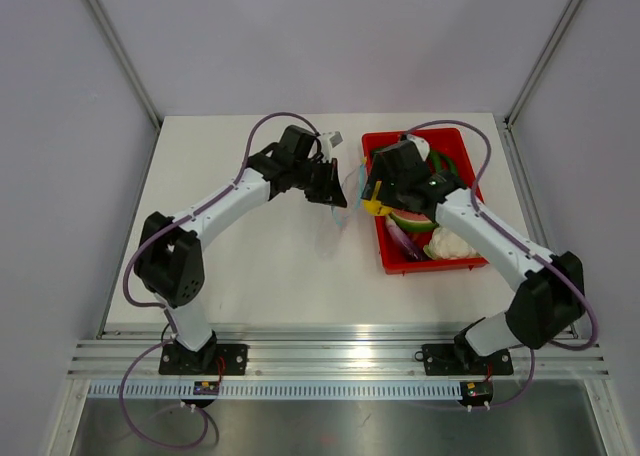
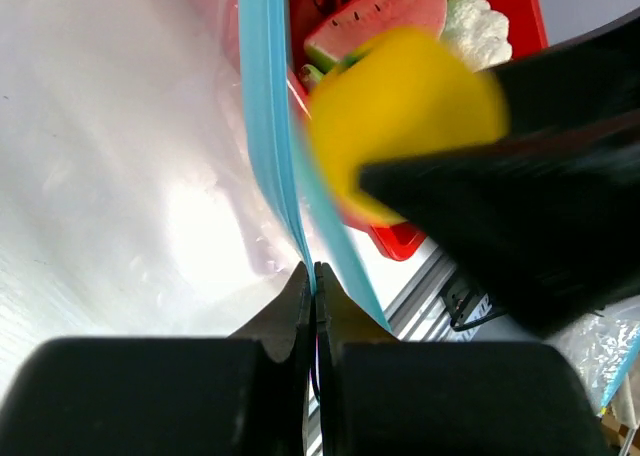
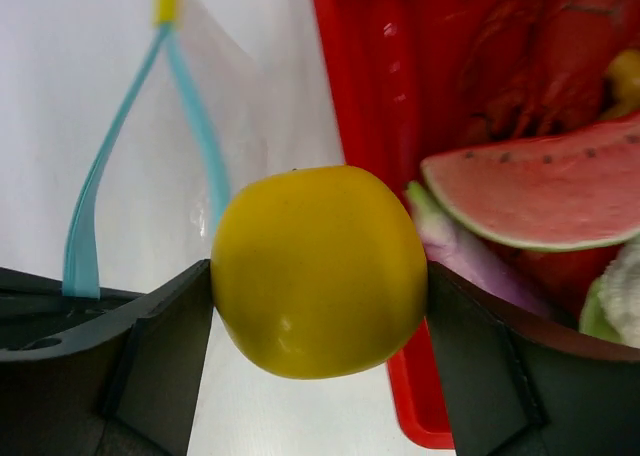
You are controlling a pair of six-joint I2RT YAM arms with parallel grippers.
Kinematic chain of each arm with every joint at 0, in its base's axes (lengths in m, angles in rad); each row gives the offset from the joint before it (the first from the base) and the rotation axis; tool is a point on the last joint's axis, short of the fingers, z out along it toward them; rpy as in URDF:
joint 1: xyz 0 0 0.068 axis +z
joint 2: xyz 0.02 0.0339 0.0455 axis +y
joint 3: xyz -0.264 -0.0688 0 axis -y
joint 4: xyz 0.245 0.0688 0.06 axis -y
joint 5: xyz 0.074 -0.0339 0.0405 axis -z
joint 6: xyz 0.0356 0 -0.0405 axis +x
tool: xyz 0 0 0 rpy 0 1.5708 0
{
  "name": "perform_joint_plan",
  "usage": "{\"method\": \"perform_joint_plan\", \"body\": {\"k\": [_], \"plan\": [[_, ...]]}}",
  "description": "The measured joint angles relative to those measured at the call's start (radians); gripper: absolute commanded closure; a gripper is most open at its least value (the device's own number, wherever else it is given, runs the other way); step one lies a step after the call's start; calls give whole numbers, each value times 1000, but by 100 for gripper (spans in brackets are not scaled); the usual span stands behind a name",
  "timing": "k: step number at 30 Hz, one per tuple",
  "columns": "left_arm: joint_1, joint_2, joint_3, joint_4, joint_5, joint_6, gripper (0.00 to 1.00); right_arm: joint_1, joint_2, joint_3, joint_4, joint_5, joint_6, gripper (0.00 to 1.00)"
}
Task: Place the food in the zip-top bag and seal the zipper
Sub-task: Place the fake fruit in the bin, then adjust the zipper food storage bag at the center of the board.
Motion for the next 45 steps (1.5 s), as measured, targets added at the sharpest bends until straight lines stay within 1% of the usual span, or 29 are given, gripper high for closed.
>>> {"method": "perform_joint_plan", "body": {"k": [3, 6, 15, 16, 17, 18, 19, 20, 22, 25, 28, 29, 30, 31, 32, 33, 34, 37, 41, 42, 45], "plan": [[-4, 16, 2, -15, -5, 17, 100, -118, -106, -45, 5, -15, -8, 45], [-6, 25, 2, -24, -6, 24, 100, -206, -136, -47, 7, -1, -21, 44], [-6, 26, 1, -21, -6, 30, 100, -216, -78, -46, 3, -25, -54, 42], [-6, 26, 0, -21, -6, 30, 100, -218, -68, -44, 2, -25, -60, 39], [-6, 26, -2, -21, -6, 29, 100, -223, -56, -43, 2, -25, -66, 34], [-6, 26, -4, -21, -6, 29, 100, -232, -39, -41, 2, -25, -72, 25], [-6, 26, -5, -22, -7, 26, 100, -243, -18, -36, 0, -23, -77, 18], [-6, 26, -5, -23, -8, 24, 100, -251, 2, -31, -2, -21, -82, 7], [-6, 26, -5, -25, -15, 18, 100, -266, 45, -18, -18, -18, -89, 2], [-6, 26, -5, -36, -28, 13, 100, -270, 50, -16, -29, -38, -91, 2], [-6, 26, -5, -38, -38, 4, 100, -261, 2, -16, -25, -77, -89, 7], [-6, 26, -5, -38, -42, 0, 100, -252, -19, -16, -24, -82, -87, 11], [-6, 26, -5, -38, -44, -2, 100, -240, -42, -15, -24, -85, -86, 22], [-6, 26, -5, -38, -46, -5, 100, -222, -64, -12, -24, -89, -85, 30], [-6, 26, -5, -37, -48, -8, 100, -195, -85, -6, -23, -96, -80, 43], [-6, 26, -5, -37, -50, -11, 100, -175, -97, 0, -20, -104, -78, 52], [-6, 26, -5, -37, -52, -13, 100, -149, -109, 5, -10, -113, -73, 66], [-6, 26, -5, -37, -55, -20, 100, -85, -117, 28, 17, -150, -53, 80], [-8, 25, -5, -37, -61, -29, 100, -32, -91, 60, 42, -193, -40, 82], [-9, 24, -5, -37, -63, -31, 100, -26, -80, 68, 47, -203, -38, 84], [-13, 21, -5, -37, -68, -33, 100, -14, -35, 89, 71, -242, -30, 85]]}}
